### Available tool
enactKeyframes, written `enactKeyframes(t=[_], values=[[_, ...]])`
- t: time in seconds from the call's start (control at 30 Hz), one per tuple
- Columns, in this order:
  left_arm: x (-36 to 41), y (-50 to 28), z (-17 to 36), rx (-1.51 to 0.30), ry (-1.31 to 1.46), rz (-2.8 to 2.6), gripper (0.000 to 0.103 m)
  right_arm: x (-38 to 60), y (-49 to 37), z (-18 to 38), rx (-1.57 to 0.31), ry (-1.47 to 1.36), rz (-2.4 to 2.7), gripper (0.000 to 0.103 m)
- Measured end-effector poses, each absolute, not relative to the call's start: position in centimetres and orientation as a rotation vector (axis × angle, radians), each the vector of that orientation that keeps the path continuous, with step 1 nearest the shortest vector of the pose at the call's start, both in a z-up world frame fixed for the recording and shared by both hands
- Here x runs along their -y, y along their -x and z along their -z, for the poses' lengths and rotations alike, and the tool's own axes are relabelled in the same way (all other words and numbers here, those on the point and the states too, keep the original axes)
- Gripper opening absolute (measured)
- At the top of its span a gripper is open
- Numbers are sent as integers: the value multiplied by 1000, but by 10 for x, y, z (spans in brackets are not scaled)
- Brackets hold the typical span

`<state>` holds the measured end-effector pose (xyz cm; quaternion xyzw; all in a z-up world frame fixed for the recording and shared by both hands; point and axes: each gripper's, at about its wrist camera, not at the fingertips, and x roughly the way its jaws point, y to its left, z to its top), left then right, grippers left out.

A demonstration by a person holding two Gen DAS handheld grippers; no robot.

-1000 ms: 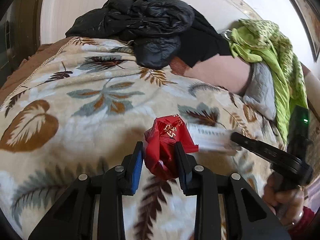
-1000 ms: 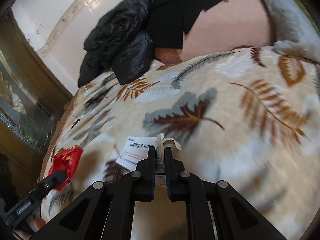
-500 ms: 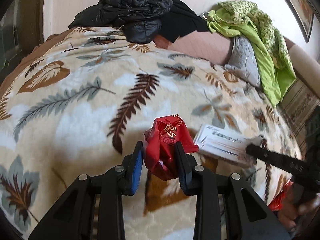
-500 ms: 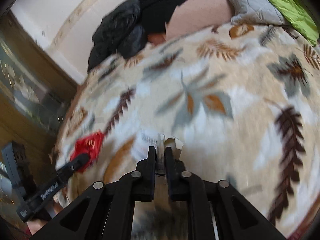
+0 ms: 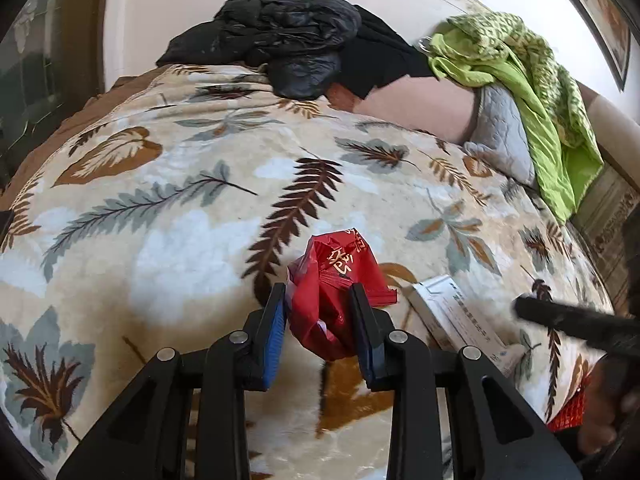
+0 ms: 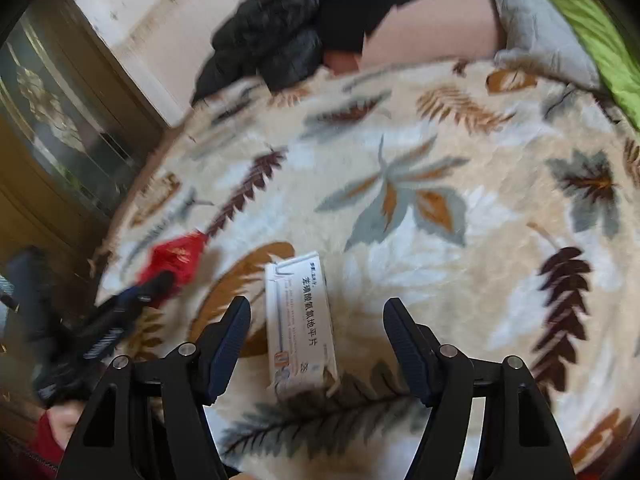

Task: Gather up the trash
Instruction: 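Grasp the white medicine box with the right tool while the left tool holds the packet, then lift the red packet with the left tool while the right tool lifts the box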

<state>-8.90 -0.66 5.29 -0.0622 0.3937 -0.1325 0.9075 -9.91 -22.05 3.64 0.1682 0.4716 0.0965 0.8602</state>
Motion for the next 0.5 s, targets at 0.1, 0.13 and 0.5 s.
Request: enactKeyframes(t=[0.1,0.13,0.5], values=[[0,87,-50,-820,138,261,30,200,94,-22,-1039,-297,-213,74],[1,86,-50,-822,132,261,30,190,94,-20,-1048,-251,-225,74],[19,90,-51,-791,61,289,30,186,101,-14,-1017,-174,-103,53]])
